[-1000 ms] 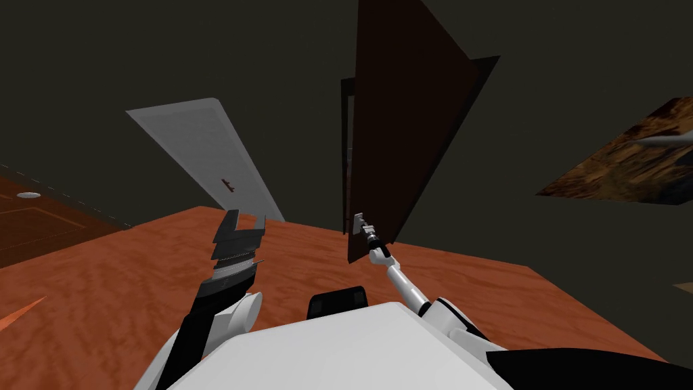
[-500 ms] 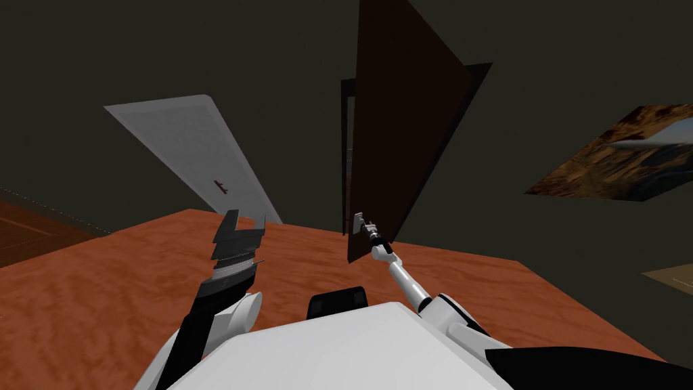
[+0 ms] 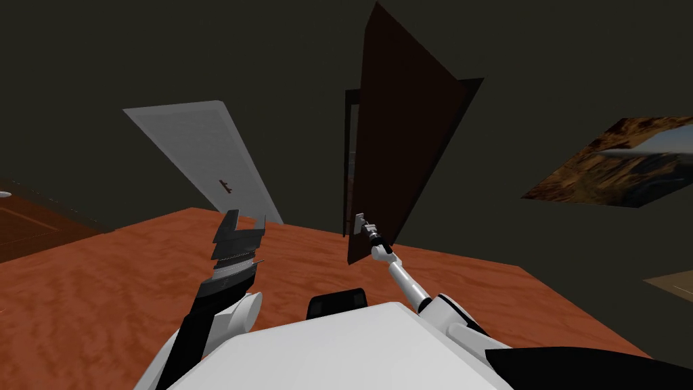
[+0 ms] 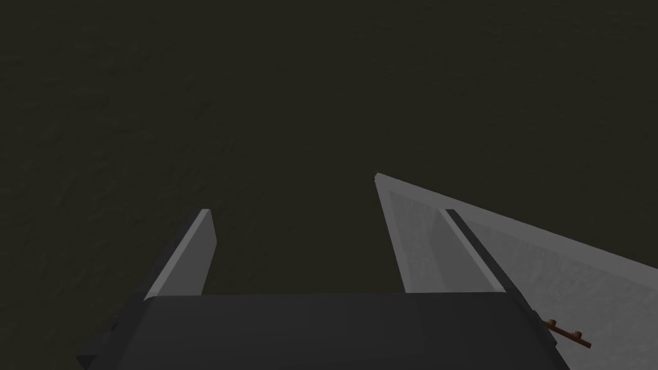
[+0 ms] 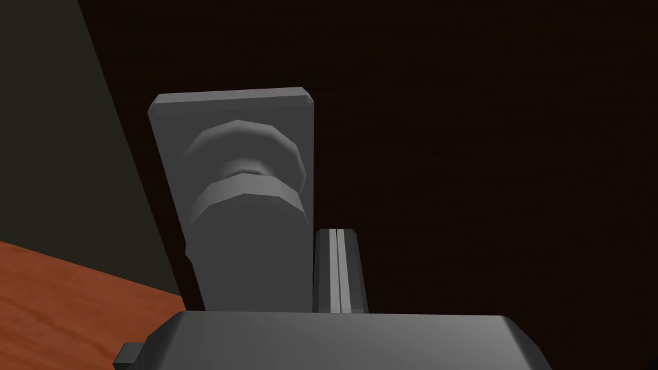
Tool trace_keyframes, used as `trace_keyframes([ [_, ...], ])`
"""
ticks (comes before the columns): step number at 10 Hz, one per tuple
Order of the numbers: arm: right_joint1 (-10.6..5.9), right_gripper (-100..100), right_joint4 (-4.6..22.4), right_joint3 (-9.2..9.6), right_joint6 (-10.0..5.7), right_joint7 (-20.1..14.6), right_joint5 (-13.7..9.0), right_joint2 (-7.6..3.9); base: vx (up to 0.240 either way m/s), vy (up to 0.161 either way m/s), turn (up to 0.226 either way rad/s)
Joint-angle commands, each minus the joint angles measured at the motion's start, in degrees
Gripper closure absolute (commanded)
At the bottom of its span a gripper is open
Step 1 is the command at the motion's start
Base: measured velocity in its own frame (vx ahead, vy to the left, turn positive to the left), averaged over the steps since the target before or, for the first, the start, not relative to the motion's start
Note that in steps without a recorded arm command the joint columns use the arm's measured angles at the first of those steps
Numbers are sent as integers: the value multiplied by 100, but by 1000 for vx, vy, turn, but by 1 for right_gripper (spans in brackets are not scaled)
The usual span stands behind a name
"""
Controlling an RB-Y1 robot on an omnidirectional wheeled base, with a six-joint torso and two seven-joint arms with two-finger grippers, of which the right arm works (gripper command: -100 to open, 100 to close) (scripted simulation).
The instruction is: Pull the door open
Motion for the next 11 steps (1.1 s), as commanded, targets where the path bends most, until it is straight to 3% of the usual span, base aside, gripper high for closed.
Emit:
trace_keyframes([
  [1, -4, 100, -9, 10, -2, 0, 2, 9, 0, 0, 0],
  [2, 43, -100, -86, 172, -100, -72, 30, -41, -113, -69, 113],
  [5, 93, -100, -185, 370, -215, -156, 63, -90, -130, -123, 86],
  [11, 166, -100, -327, 657, -382, -277, 112, -162, -74, -64, 56],
])
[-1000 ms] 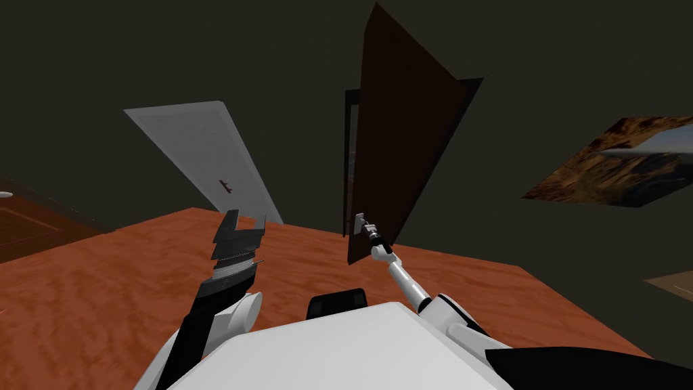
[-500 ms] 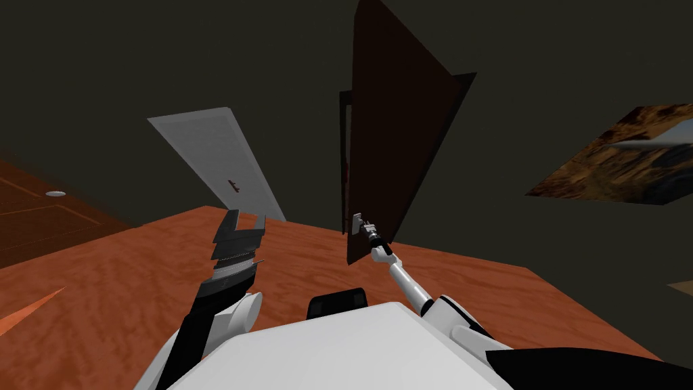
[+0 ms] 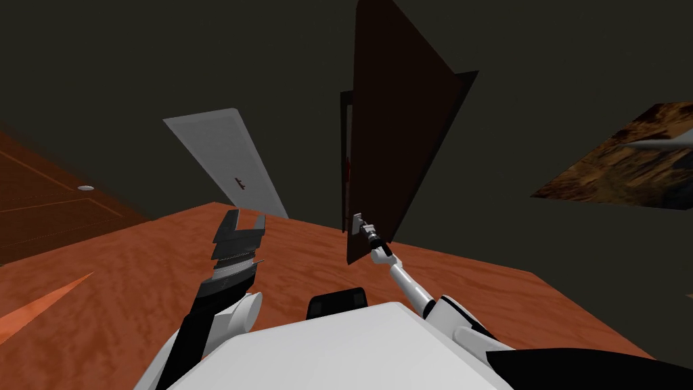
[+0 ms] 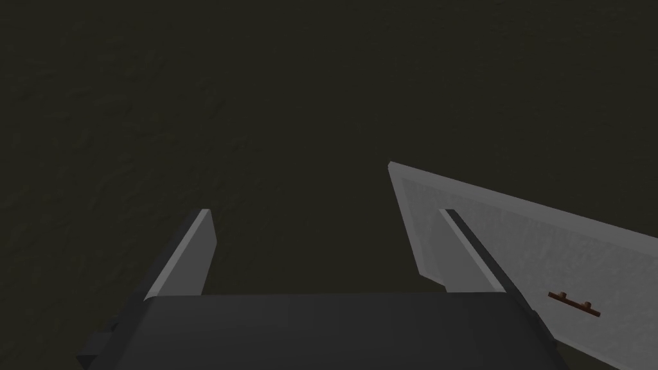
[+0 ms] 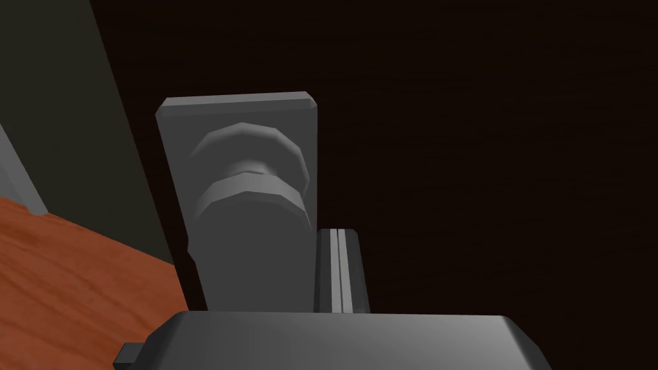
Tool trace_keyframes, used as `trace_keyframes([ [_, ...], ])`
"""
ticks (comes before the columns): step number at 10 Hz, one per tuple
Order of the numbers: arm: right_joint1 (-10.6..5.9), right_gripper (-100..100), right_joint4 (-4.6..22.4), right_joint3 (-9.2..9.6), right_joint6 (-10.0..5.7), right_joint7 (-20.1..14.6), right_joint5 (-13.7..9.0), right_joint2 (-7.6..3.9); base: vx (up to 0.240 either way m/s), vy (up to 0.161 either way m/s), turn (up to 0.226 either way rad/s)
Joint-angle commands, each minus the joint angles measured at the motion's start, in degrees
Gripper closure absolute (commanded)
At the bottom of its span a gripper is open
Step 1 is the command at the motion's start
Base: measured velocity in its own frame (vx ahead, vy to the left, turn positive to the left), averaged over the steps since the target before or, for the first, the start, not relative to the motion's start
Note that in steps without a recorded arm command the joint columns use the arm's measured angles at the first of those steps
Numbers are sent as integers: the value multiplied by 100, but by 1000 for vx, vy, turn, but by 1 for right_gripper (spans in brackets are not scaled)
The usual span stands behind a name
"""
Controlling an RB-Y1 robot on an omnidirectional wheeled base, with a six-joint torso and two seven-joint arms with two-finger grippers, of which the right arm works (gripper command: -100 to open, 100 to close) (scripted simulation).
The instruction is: Pull the door open
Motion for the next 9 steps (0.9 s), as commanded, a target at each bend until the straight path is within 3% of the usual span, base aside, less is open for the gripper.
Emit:
trace_keyframes([
  [1, 49, -100, -68, 216, -75, -50, 48, 55, -71, -72, 63],
  [5, 103, -100, -174, 427, -198, -140, 83, 2, -86, -91, 61],
  [7, 105, -100, -179, 436, -203, -144, 85, 0, -37, -43, 20],
  [9, 28, -100, 33, 212, -225, -239, -36, -126, 34, 8, -17],
])
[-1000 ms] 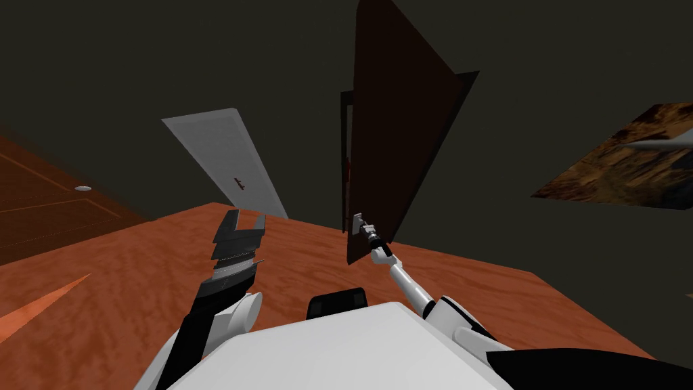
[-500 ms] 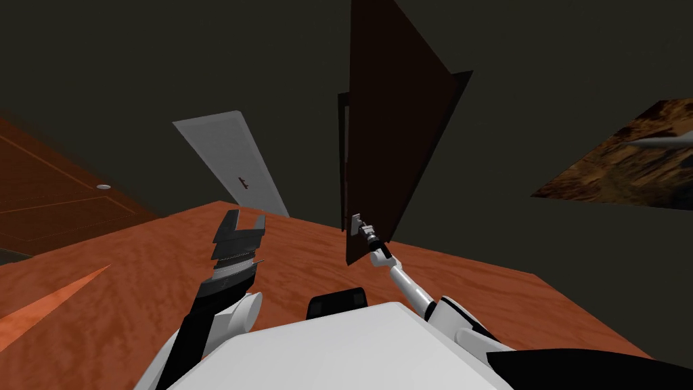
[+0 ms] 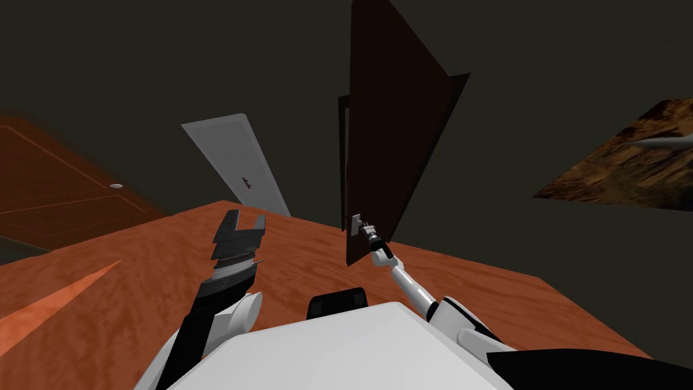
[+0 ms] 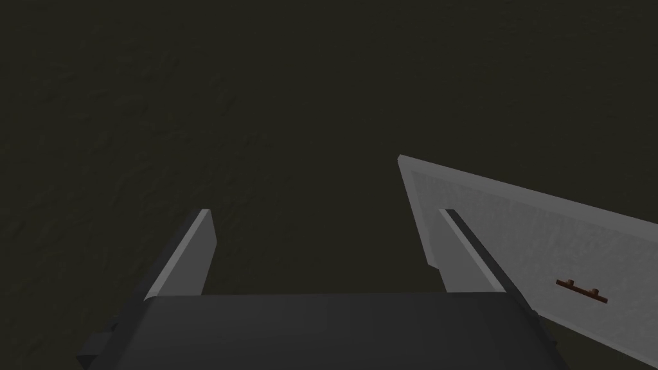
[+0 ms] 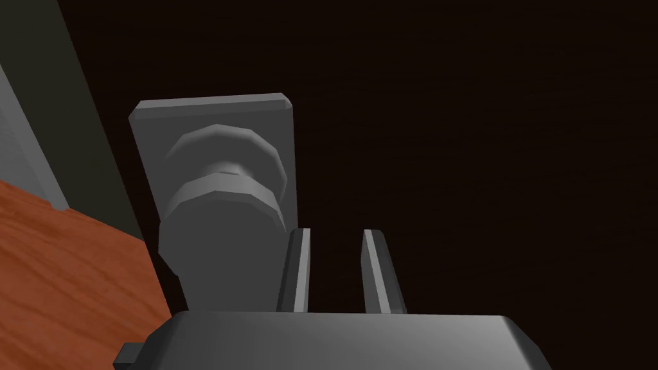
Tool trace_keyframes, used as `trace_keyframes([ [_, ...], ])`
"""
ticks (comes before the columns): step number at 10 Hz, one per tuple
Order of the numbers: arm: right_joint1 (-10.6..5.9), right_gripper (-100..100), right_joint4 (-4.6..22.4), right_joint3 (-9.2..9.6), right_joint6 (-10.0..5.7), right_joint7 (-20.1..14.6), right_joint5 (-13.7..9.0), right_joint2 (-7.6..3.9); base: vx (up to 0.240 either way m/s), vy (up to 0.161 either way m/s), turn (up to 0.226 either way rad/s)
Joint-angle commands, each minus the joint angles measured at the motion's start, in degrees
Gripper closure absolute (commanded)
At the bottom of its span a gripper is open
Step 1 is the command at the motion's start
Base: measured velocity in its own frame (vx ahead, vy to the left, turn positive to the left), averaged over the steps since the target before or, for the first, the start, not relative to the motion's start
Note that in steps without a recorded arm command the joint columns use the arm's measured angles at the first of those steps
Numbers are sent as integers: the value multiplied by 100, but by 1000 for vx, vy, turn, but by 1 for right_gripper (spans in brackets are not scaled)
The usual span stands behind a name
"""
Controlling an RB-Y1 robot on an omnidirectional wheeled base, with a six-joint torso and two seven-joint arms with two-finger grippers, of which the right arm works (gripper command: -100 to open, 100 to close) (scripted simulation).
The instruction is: Pull the door open
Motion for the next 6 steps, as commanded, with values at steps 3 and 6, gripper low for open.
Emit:
trace_keyframes([
  [3, -8, 100, 51, -63, 16, -41, -46, -42, 47, 39, 3],
  [6, -8, 100, 51, -63, 16, -41, -46, -42, -18, -1, 11],
])
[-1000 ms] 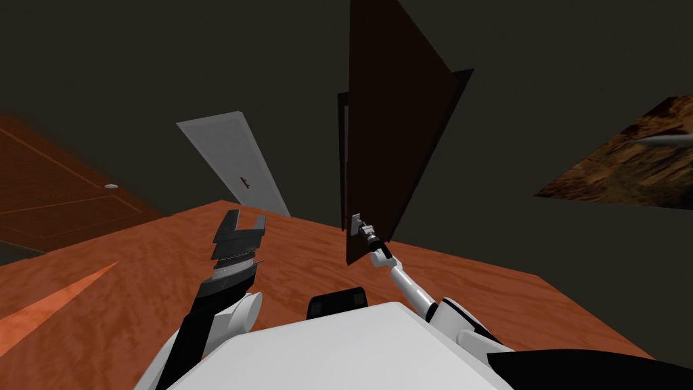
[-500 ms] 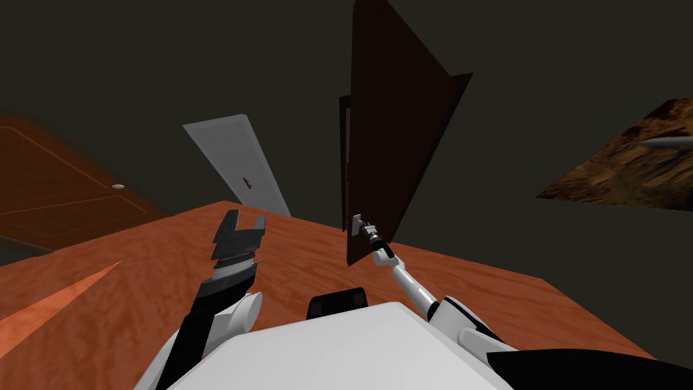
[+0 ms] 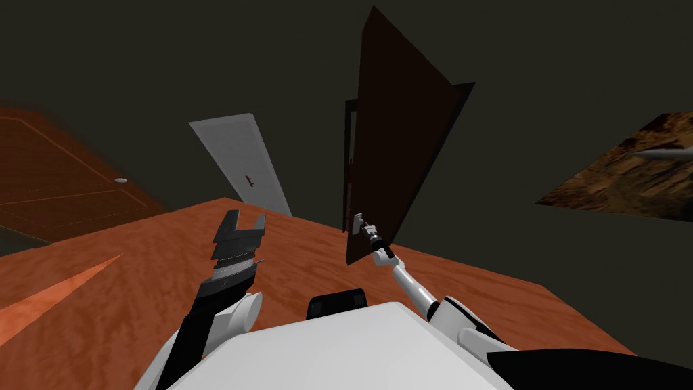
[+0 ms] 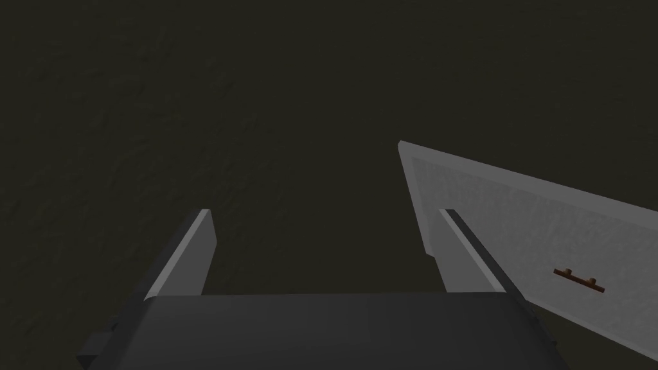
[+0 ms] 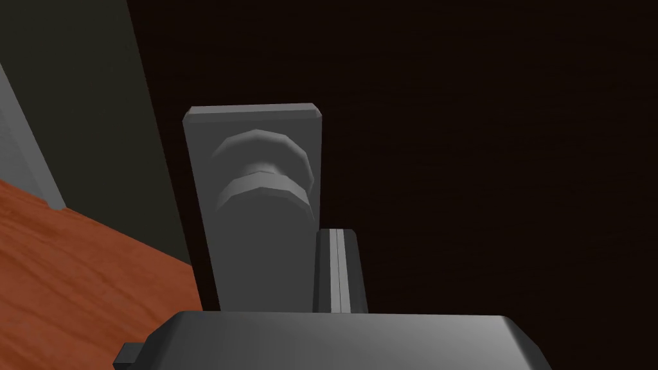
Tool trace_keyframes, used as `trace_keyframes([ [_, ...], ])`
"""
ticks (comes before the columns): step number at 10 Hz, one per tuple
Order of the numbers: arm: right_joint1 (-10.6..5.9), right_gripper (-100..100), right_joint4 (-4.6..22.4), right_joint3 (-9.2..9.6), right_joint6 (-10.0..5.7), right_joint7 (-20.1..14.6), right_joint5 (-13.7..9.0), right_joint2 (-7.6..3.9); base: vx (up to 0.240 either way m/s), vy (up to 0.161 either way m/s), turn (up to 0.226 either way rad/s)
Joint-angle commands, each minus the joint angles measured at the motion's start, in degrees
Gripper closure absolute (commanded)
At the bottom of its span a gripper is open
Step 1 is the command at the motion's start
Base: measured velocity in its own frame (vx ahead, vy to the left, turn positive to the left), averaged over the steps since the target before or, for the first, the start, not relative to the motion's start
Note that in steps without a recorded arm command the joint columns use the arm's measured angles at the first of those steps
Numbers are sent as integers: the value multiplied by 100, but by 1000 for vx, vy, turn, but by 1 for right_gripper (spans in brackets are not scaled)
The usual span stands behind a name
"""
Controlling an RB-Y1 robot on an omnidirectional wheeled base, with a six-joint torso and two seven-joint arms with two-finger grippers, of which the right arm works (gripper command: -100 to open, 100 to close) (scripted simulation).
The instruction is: Pull the door open
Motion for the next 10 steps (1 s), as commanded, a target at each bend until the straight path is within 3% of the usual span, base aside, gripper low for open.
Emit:
trace_keyframes([
  [1, 0, 100, 0, 0, 0, 0, 0, 0, -9, -1, -2],
  [2, 0, 100, 0, 0, 0, 0, 0, 0, 0, 0, 0],
  [3, 22, -100, -96, 163, -24, -62, 32, -49, -95, -46, 117],
  [9, 92, -100, -417, 708, -103, -271, 139, -212, -166, -122, 88],
  [10, 73, -100, -374, 659, -95, -256, 127, -206, -52, -57, 20],
])
